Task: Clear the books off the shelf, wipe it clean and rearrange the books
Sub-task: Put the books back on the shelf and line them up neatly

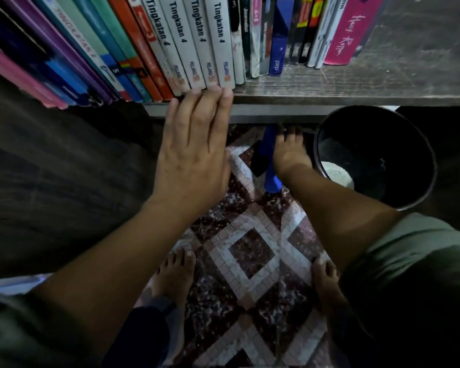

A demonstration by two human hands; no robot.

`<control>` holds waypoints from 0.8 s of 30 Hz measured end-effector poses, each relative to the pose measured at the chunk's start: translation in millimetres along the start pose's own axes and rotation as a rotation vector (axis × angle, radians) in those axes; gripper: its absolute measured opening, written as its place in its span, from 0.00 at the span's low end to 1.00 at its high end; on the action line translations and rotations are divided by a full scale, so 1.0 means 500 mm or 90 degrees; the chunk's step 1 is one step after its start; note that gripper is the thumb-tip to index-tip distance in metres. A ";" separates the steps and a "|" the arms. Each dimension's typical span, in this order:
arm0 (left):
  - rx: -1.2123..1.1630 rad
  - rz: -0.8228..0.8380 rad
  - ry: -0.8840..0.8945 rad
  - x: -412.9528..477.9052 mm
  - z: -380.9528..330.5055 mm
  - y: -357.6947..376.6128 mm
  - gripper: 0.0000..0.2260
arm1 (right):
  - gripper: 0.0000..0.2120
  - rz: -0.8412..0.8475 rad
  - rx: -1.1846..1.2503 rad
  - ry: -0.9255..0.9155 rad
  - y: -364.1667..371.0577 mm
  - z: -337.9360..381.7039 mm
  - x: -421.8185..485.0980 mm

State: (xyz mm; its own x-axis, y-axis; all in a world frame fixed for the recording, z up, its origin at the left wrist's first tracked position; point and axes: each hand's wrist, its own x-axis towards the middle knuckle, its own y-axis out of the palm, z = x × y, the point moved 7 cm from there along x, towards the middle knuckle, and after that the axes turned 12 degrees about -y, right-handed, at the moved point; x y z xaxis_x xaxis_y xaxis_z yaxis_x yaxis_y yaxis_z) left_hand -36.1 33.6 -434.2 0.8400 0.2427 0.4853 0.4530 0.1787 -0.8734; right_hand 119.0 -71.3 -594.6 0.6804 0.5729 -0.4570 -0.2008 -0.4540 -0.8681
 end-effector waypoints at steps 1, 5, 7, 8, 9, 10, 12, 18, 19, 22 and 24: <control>-0.001 -0.002 0.002 0.001 0.002 -0.001 0.33 | 0.28 -0.019 0.038 0.015 -0.003 -0.001 -0.002; -0.009 -0.009 0.019 0.000 0.010 -0.006 0.32 | 0.19 -0.107 0.092 0.003 -0.022 0.004 -0.004; -0.019 -0.008 0.020 0.001 0.012 -0.011 0.31 | 0.17 -0.123 0.076 -0.039 -0.026 0.022 -0.013; -0.022 -0.004 0.018 0.002 0.013 -0.014 0.31 | 0.16 -0.130 0.071 -0.059 -0.024 0.031 -0.020; -0.021 0.001 0.016 0.001 0.013 -0.016 0.31 | 0.16 -0.137 0.068 -0.074 -0.021 0.040 -0.030; -0.017 0.007 0.016 0.002 0.013 -0.018 0.31 | 0.16 -0.144 0.064 -0.088 -0.018 0.048 -0.040; -0.005 0.023 0.017 0.002 0.013 -0.020 0.32 | 0.17 -0.148 0.061 -0.098 -0.011 0.062 -0.062; 0.025 0.070 0.000 0.002 0.009 -0.024 0.33 | 0.17 -0.140 0.084 -0.101 -0.013 0.071 -0.124; 0.030 0.077 -0.004 0.002 0.009 -0.024 0.33 | 0.17 -0.145 0.090 -0.105 -0.022 0.069 -0.135; 0.048 0.101 -0.010 0.002 0.005 -0.031 0.34 | 0.16 -0.159 0.095 -0.130 -0.061 0.065 -0.178; 0.057 0.111 -0.012 0.007 0.000 -0.042 0.33 | 0.15 -0.168 0.095 -0.134 -0.094 0.060 -0.210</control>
State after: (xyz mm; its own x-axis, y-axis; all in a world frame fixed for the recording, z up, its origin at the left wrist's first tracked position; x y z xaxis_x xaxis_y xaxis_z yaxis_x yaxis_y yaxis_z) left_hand -42.5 30.8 -414.0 0.8973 0.2953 0.3280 0.2718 0.2158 -0.9378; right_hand 35.9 -89.8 -511.8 0.5652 0.7923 -0.2297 -0.1487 -0.1760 -0.9731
